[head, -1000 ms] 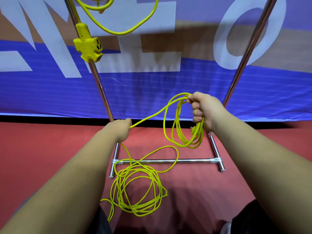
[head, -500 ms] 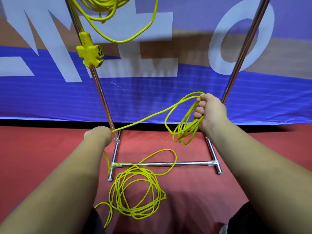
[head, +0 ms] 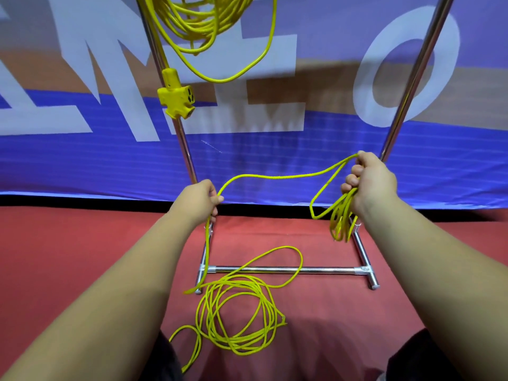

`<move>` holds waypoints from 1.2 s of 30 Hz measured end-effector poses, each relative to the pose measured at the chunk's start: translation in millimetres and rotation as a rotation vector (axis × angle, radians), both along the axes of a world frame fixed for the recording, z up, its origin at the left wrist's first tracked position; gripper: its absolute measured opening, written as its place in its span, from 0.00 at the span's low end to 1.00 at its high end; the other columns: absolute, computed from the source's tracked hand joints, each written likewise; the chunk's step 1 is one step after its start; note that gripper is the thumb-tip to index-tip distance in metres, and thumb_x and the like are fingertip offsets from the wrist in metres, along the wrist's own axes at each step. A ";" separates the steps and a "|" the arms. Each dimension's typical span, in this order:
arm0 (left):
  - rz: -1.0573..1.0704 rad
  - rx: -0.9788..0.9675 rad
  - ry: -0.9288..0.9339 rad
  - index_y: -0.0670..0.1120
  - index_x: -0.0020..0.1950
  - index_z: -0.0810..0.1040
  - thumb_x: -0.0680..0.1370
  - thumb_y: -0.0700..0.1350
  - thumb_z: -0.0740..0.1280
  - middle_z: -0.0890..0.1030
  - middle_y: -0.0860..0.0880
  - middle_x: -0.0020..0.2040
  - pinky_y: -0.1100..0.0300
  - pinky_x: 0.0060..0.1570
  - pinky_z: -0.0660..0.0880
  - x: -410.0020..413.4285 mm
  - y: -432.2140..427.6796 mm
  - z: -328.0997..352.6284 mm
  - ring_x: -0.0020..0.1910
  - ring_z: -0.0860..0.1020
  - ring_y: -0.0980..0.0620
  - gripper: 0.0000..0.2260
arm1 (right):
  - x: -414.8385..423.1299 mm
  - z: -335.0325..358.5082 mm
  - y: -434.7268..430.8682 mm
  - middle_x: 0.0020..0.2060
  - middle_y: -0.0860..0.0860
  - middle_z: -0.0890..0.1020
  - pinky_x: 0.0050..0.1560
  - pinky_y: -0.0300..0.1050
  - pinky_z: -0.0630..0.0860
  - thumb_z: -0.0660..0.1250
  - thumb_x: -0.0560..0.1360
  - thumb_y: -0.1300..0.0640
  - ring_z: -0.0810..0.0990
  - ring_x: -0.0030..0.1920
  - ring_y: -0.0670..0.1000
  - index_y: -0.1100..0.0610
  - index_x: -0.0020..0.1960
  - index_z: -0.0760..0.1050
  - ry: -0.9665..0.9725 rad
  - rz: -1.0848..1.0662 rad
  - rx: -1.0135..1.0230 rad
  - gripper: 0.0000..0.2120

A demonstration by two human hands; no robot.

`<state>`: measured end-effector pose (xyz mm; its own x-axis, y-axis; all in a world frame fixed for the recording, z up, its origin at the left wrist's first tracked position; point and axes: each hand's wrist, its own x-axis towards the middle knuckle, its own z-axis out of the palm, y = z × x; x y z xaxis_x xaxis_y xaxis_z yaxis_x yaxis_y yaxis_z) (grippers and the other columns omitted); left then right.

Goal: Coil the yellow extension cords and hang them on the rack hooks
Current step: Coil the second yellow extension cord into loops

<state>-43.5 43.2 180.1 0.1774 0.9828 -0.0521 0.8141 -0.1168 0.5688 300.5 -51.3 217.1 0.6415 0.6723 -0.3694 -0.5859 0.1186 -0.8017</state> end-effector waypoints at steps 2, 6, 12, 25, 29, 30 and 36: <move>-0.082 0.126 0.016 0.49 0.47 0.76 0.81 0.48 0.69 0.84 0.50 0.34 0.57 0.34 0.75 8.3 -10.2 11.0 0.32 0.82 0.51 0.06 | -4.0 0.1 -0.3 0.26 0.47 0.66 0.25 0.38 0.61 0.68 0.79 0.55 0.61 0.22 0.48 0.53 0.40 0.72 -0.011 0.022 -0.002 0.10; -0.359 0.237 0.169 0.54 0.48 0.83 0.81 0.52 0.70 0.80 0.54 0.43 0.56 0.44 0.74 16.2 -21.6 30.0 0.45 0.79 0.52 0.03 | -11.4 -2.0 1.3 0.25 0.45 0.68 0.26 0.39 0.62 0.68 0.81 0.54 0.63 0.22 0.46 0.53 0.43 0.74 -0.076 0.158 -0.010 0.08; -0.784 0.139 0.096 0.55 0.48 0.87 0.77 0.50 0.75 0.77 0.56 0.45 0.60 0.52 0.75 41.0 -55.7 50.1 0.47 0.79 0.58 0.02 | -35.5 -6.1 -1.9 0.33 0.49 0.77 0.26 0.39 0.70 0.69 0.82 0.53 0.73 0.26 0.46 0.54 0.46 0.79 -0.387 0.613 -0.148 0.07; -0.475 0.048 0.100 0.50 0.45 0.75 0.71 0.63 0.78 0.80 0.53 0.37 0.57 0.38 0.72 44.8 -47.6 39.2 0.37 0.76 0.54 0.20 | -90.1 -18.2 -16.6 0.36 0.53 0.82 0.31 0.44 0.77 0.67 0.82 0.57 0.76 0.29 0.49 0.60 0.48 0.81 -0.505 1.087 -0.274 0.08; -0.532 -0.256 0.328 0.51 0.49 0.80 0.77 0.59 0.73 0.86 0.56 0.43 0.54 0.52 0.77 14.5 -34.6 23.6 0.48 0.83 0.55 0.13 | -82.2 -18.0 -12.4 0.33 0.51 0.76 0.29 0.42 0.68 0.65 0.82 0.57 0.67 0.27 0.48 0.58 0.47 0.76 -0.474 1.004 -0.234 0.06; -0.529 -0.283 0.358 0.51 0.52 0.80 0.80 0.53 0.72 0.86 0.56 0.46 0.53 0.56 0.77 7.9 -32.0 19.6 0.52 0.83 0.55 0.07 | -78.8 -16.9 -11.3 0.33 0.51 0.76 0.28 0.42 0.67 0.65 0.82 0.56 0.67 0.27 0.48 0.58 0.48 0.76 -0.482 0.992 -0.240 0.06; -0.393 0.017 0.237 0.56 0.54 0.69 0.81 0.40 0.66 0.83 0.53 0.44 0.43 0.48 0.81 10.9 -24.8 21.3 0.43 0.82 0.47 0.11 | -63.0 -18.1 -9.7 0.33 0.52 0.74 0.29 0.43 0.70 0.65 0.77 0.56 0.68 0.27 0.49 0.57 0.44 0.76 -0.541 0.987 -0.331 0.06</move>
